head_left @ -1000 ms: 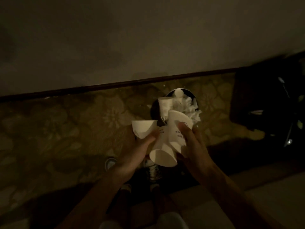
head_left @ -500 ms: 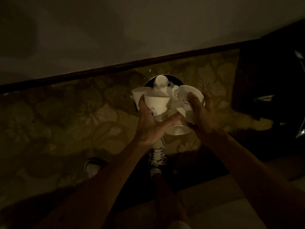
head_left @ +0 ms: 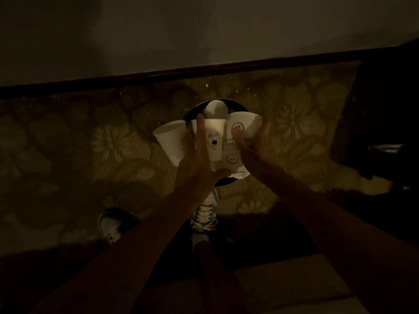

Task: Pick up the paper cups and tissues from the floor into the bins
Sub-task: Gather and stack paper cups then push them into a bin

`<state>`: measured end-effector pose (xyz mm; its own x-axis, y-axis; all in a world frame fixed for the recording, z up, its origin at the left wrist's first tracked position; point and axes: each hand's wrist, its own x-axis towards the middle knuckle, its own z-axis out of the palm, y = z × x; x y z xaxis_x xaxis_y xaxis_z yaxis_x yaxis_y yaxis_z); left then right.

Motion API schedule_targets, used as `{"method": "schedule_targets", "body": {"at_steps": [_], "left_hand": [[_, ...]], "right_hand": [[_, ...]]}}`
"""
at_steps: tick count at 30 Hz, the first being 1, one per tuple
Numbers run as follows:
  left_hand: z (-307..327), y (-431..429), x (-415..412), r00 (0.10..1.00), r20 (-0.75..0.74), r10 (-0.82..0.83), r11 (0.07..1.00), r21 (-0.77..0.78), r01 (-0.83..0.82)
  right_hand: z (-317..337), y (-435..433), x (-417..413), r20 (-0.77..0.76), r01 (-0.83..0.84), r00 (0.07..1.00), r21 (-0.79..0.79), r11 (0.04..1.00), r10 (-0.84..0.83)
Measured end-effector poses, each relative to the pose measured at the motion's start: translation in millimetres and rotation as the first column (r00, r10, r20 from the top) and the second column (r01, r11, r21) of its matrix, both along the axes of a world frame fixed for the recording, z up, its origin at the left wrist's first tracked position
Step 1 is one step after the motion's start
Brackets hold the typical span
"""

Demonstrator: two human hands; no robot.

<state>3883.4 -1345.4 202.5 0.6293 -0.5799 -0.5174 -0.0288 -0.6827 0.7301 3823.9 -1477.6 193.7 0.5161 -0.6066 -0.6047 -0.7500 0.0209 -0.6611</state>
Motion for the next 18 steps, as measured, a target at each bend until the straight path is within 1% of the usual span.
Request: {"method": "schedule_targets", "body": {"at_steps": [4,8,10,11,12,14,15,16,17,18], "left_hand": [[-6,-2,2,0.998,0.028,-0.053,0.996,0.076,0.051],[-3,2,7,0.99,0.035,-0.138,0.982,0.135,0.132],[2,5,11,0.979,0.101,-0.175,0.977,0.145,0.159],[7,9,13,0.972,0.179,-0.155,0.983,0.125,0.134],[10,13,16,0.953,0.287,-0.097,0.993,0.093,0.073],[11,28,27,0.876,0.472,0.094,0.99,0.049,-0.132],[8,36,34,0.848,0.497,0.182,0.971,0.047,-0.236],[3,44,40,0.857,0.45,0.25,0.944,0.083,-0.319],[-5,49,45,0.89,0.343,0.299,0.919,0.149,-0.366],[-13,52,46,0.922,0.22,0.319,0.907,0.211,-0.364]], "right_hand": [[-7,-3,4,-0.111,-0.11,0.988,-0.036,0.993,0.105],[-11,-13,6,-0.151,-0.153,0.978,-0.047,0.987,0.145],[-10,-18,6,-0.135,-0.159,0.978,-0.006,0.987,0.157],[-9,-19,6,-0.133,-0.165,0.977,0.008,0.986,0.165],[-8,-20,6,-0.139,-0.171,0.975,0.014,0.985,0.171],[-6,-20,6,-0.172,-0.175,0.97,-0.003,0.985,0.172],[-5,-19,6,-0.187,-0.175,0.968,-0.022,0.984,0.168],[-4,-17,5,-0.195,-0.178,0.966,-0.04,0.983,0.167],[-2,-14,4,-0.202,-0.187,0.964,-0.053,0.981,0.173],[0,-11,4,-0.212,-0.201,0.96,-0.058,0.978,0.185]]}}
